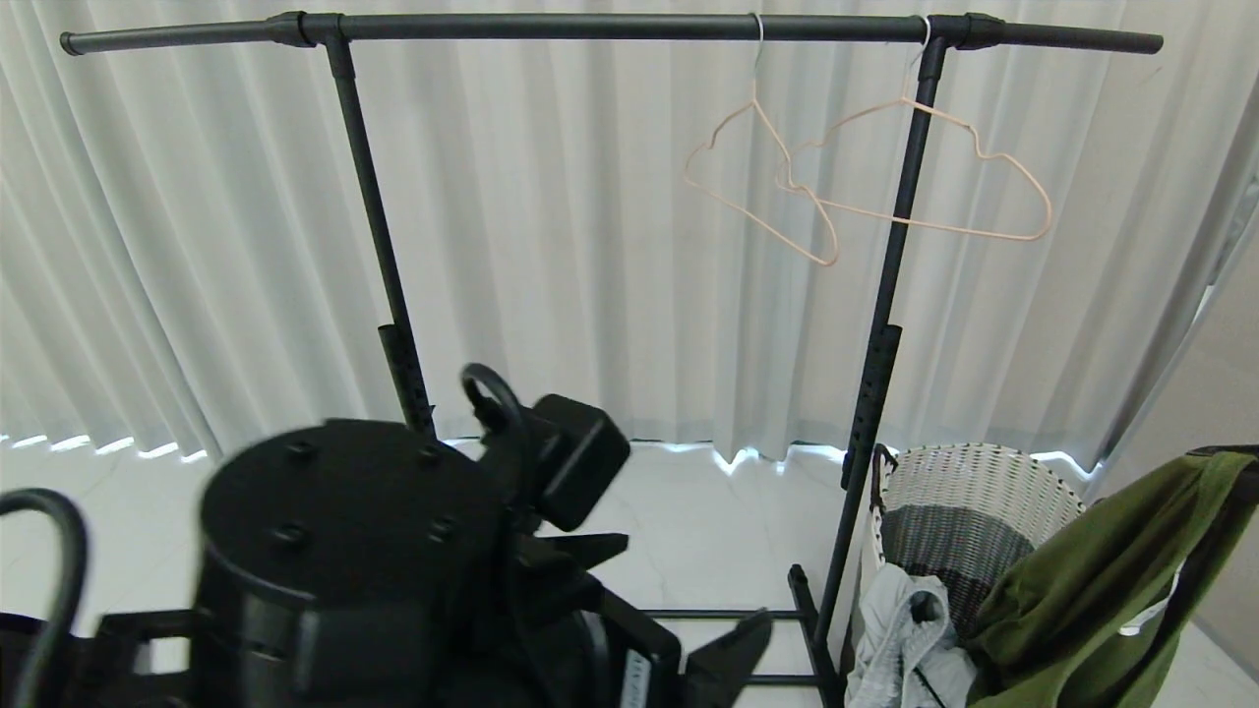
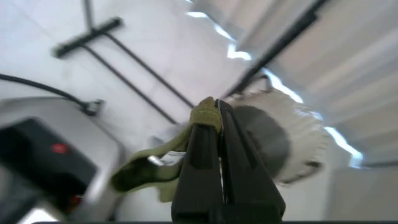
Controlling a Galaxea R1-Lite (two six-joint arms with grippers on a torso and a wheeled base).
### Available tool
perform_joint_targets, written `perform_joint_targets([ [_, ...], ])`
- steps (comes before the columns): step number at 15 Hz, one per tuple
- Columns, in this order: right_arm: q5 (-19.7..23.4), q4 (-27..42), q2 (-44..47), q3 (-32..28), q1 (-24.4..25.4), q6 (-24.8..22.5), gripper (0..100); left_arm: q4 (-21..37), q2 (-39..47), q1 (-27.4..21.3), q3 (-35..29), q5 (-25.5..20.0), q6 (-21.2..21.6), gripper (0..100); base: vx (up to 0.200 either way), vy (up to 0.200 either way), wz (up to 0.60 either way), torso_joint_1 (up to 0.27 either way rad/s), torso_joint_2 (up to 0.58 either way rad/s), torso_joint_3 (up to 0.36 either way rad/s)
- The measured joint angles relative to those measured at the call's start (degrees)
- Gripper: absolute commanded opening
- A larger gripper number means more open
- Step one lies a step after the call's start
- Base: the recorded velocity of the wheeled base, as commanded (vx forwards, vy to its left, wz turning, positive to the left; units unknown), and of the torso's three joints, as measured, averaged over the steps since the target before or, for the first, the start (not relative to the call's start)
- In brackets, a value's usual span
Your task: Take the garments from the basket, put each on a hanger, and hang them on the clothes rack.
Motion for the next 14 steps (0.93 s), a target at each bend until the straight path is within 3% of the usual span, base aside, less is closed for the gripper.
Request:
perform_joint_targets([
  [3,-0.12,-0.41,2.06,-0.39,6.53,7.91,0,-9.19,11.04,-6.12,-2.67,1.41,-7.41,100,0.0,0.0,0.0,0.0,0.0,0.0],
  [5,-0.11,-0.55,3.46,-0.28,8.27,9.23,0,-10.9,17.73,-9.09,-7.52,1.63,-10.0,100,0.0,0.0,0.0,0.0,0.0,0.0],
  [10,-0.11,-0.57,4.6,-0.11,8.81,9.34,0,-11.41,30.57,-9.51,-18.52,2.02,-10.86,100,0.0,0.0,0.0,0.0,0.0,0.0],
  [14,-0.11,-0.57,4.57,-0.09,8.81,9.25,0,-11.34,35.78,-7.5,-20.0,2.27,-10.68,100,0.0,0.0,0.0,0.0,0.0,0.0],
])
